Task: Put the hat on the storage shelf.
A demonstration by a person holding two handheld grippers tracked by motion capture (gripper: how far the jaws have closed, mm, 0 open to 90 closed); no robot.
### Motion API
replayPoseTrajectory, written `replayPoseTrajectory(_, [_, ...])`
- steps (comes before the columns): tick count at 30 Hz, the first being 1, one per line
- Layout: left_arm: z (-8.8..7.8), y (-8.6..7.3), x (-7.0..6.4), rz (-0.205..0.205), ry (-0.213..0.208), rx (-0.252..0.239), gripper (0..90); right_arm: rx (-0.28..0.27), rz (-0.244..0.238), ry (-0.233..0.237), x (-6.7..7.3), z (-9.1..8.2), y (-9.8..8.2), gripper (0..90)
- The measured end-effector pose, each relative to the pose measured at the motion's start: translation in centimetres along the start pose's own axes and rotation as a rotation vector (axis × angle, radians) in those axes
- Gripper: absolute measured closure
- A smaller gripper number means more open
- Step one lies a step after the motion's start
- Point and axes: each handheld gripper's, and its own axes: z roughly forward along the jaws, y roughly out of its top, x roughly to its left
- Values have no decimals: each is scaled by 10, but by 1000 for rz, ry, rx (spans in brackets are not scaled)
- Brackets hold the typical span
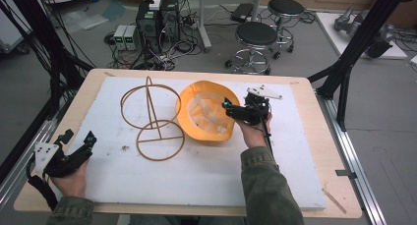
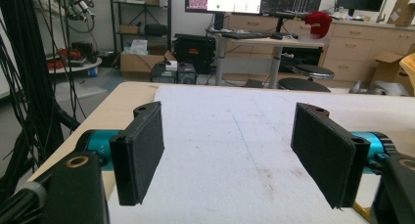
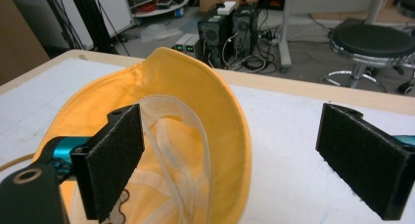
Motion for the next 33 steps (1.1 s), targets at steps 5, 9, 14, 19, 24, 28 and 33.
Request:
replayPoseTrajectory(5, [0, 0, 1, -2, 2, 0, 282, 61, 23, -7, 2, 14, 3, 94])
replayPoseTrajectory(9, [0, 0, 1, -2, 2, -1, 282, 147, 34, 15, 0, 25, 1, 123])
replayPoseTrajectory(14, [1, 0, 1, -2, 2, 0, 282, 188, 40, 48, 0, 29, -1, 282])
replayPoseTrajectory(19, [0, 0, 1, -2, 1, 0, 282, 182, 46, 90, 1, 26, 1, 527])
replayPoseTrajectory(24, [0, 0, 1, -2, 1, -2, 282, 179, 44, 55, 1, 26, 0, 724])
replayPoseTrajectory(28, [0, 0, 1, -4, 1, -3, 282, 178, 40, 40, 1, 26, 0, 826])
replayPoseTrajectory(33, [0, 0, 1, -2, 1, -4, 282, 174, 5, 18, 4, 24, 0, 864])
